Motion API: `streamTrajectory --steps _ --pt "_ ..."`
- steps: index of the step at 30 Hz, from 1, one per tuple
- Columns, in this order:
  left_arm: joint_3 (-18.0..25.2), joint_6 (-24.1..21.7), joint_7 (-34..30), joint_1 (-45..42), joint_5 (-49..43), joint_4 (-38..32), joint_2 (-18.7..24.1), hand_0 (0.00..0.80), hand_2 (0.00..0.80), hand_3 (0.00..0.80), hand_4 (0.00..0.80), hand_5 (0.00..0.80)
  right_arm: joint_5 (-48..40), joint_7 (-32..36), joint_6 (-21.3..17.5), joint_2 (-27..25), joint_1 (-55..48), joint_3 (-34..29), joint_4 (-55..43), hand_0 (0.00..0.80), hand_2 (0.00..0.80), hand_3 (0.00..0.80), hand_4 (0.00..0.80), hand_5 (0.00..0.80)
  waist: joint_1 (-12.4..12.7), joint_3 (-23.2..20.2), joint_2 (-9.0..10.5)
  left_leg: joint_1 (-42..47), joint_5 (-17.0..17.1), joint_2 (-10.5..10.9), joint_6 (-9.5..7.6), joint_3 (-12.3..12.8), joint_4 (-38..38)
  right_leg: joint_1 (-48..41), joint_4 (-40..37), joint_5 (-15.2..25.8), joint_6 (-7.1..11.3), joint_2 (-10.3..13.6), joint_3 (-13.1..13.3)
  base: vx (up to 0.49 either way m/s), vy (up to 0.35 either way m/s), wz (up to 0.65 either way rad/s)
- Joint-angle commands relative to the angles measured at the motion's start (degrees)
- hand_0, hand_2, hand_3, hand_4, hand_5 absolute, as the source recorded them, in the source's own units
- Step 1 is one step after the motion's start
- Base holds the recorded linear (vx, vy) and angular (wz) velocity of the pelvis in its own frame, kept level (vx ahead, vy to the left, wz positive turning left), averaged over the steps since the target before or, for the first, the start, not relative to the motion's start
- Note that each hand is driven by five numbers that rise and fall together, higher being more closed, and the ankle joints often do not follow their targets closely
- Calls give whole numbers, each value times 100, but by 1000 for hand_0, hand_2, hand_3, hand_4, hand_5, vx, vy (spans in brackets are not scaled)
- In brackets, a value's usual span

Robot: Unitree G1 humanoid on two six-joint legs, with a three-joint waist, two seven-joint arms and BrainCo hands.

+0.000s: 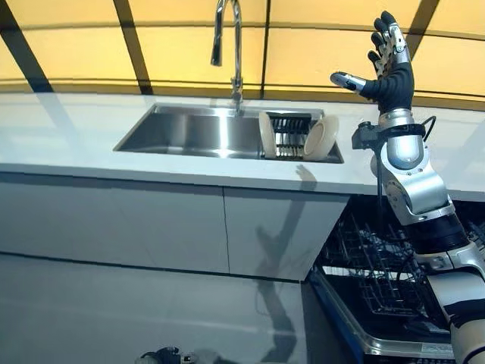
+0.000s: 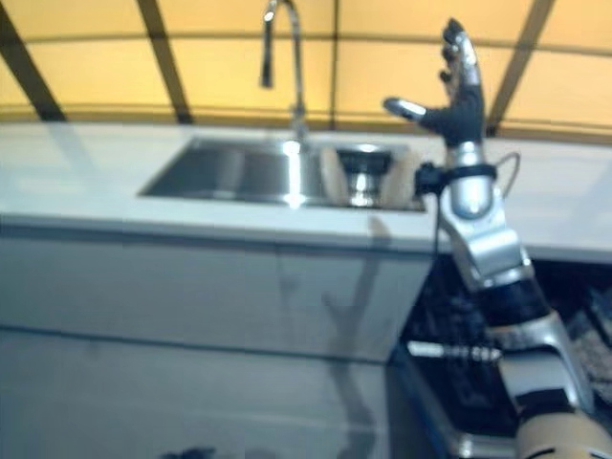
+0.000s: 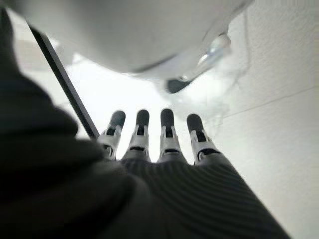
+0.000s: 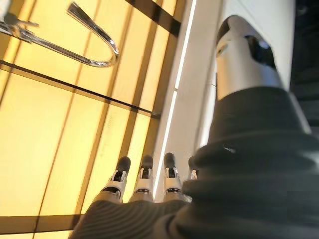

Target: Take plates into dishwasher

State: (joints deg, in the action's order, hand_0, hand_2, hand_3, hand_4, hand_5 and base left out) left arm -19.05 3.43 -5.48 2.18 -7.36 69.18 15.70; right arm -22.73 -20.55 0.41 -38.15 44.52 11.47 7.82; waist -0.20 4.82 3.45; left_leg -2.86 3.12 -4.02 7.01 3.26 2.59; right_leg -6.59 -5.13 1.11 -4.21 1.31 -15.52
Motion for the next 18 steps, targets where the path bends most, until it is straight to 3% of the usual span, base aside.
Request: streamTrajectory --steps 1,6,9,12,14,18 --pt "-176 -88 159 -74 254 31 41 0 0 0 0 0 -221 -77 -373 -323 425 -262 307 0 0 0 0 0 600 94 -60 -597 830 102 -70 -252 154 -635 95 -209 608 31 1304 377 173 -35" --pt "-137 -198 137 -172 460 115 61 0 0 0 0 0 -360 133 -453 -451 483 -229 506 0 0 0 0 0 661 77 -67 -749 875 -26 -120 -278 103 -969 126 -431 659 146 1544 281 219 -72" --pt "-140 -157 125 -55 407 196 93 0 0 0 0 0 -430 193 -470 -490 365 -325 485 0 0 0 0 0 579 -25 -8 -568 653 -75 -235 -63 53 -1045 220 -534 829 407 1360 274 281 -45" --pt "-199 -84 86 146 441 154 169 0 0 0 0 0 -436 83 -405 -532 42 -546 301 0 0 0 0 0 532 -130 101 -551 370 110 -438 156 -231 -1016 498 -512 1091 762 1094 264 291 -13" --pt "-233 -83 50 247 418 150 196 0 0 0 0 0 -436 9 -386 -554 -106 -673 242 0 0 0 0 0 491 -148 151 -506 266 261 -588 194 -296 -790 1033 -131 1167 1002 1042 239 313 5" --pt "-405 -34 38 277 313 149 247 0 0 0 0 0 -308 8 -324 -547 -364 -917 261 0 0 0 0 0 447 -212 171 -353 72 538 -842 116 -380 -419 2006 565 1117 1283 1080 256 316 5"
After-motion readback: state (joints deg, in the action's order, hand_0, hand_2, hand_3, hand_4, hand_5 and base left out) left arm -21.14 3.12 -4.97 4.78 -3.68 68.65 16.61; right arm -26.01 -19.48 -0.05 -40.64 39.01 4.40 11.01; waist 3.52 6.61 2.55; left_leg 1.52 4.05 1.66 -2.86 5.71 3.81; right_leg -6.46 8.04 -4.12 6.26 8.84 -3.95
